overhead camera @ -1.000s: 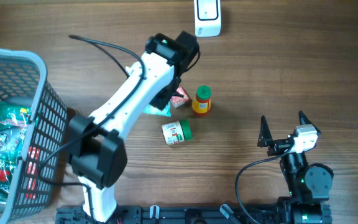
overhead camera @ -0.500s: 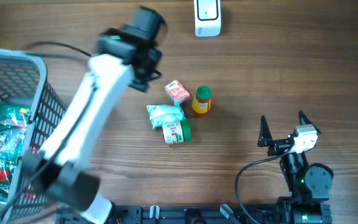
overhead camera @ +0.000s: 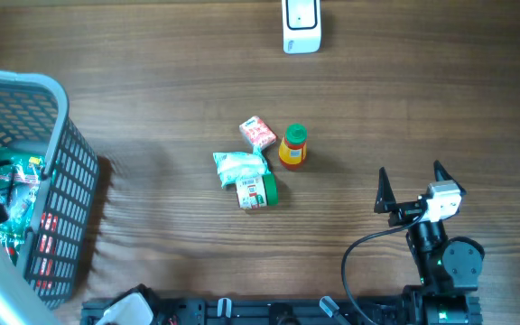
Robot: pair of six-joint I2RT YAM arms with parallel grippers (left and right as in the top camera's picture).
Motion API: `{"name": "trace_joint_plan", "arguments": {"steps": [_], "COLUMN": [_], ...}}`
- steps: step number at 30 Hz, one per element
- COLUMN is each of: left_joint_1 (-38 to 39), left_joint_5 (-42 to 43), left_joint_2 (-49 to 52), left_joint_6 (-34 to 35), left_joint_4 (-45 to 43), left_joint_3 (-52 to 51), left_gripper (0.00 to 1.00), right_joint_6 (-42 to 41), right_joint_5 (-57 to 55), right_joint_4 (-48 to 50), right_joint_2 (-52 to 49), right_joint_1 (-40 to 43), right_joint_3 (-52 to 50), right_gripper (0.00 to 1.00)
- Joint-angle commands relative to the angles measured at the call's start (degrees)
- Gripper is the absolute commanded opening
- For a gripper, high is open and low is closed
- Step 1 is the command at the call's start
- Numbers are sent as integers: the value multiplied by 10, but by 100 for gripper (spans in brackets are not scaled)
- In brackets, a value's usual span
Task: Scan the item barcode
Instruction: 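Drop the wet-wipe pack beside the jar and withdraw, then grasp the green 3M glove bag in the basket with the left gripper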
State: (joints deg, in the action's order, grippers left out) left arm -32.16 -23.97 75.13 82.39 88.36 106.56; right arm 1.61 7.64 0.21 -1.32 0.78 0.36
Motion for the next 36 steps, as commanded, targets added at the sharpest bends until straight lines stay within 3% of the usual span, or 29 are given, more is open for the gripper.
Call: {"name": "trace_joint_plan", "arguments": {"steps": [1, 6, 8, 15, 19, 23, 31, 34, 36], "left_joint_1": [-101, -203, -208, -205, -202, -200, -200, -198, -198], "left_joint_5": [66, 124, 126, 196, 214, 189, 131, 130, 129], "left_joint_2": [63, 159, 194, 222, 222, 222, 231, 270, 306], "left_joint_6": [70, 85, 85, 112, 115, 115, 73, 65, 66], "left_joint_4": [15, -7, -24, -260, -381, -422, -449, -453, -455], "left_joint_3": [-14, -74, -109, -352, -432, -445, -447, -447, -447], "left_gripper": [100, 100, 83, 83, 84, 88, 86, 78, 67], "right_joint_6": [-2, -2, -2, -2, -2, -3, -2, -3, -2], "right_joint_5": [-2, -2, -2, -2, -2, -2, -2, -2, -2], "right_joint_4": [2, 2, 2, 2, 2, 2, 2, 2, 2], "right_joint_2": [2, 2, 2, 2, 2, 2, 2, 2, 2], "right_joint_1": [-2, -2, -2, -2, -2, -2, -2, -2, -2], "right_joint_3": [-1, -1, -1, -1, -1, -1, -1, -1, -1], "right_gripper": [100, 100, 100, 100, 100, 100, 100, 100, 100]}}
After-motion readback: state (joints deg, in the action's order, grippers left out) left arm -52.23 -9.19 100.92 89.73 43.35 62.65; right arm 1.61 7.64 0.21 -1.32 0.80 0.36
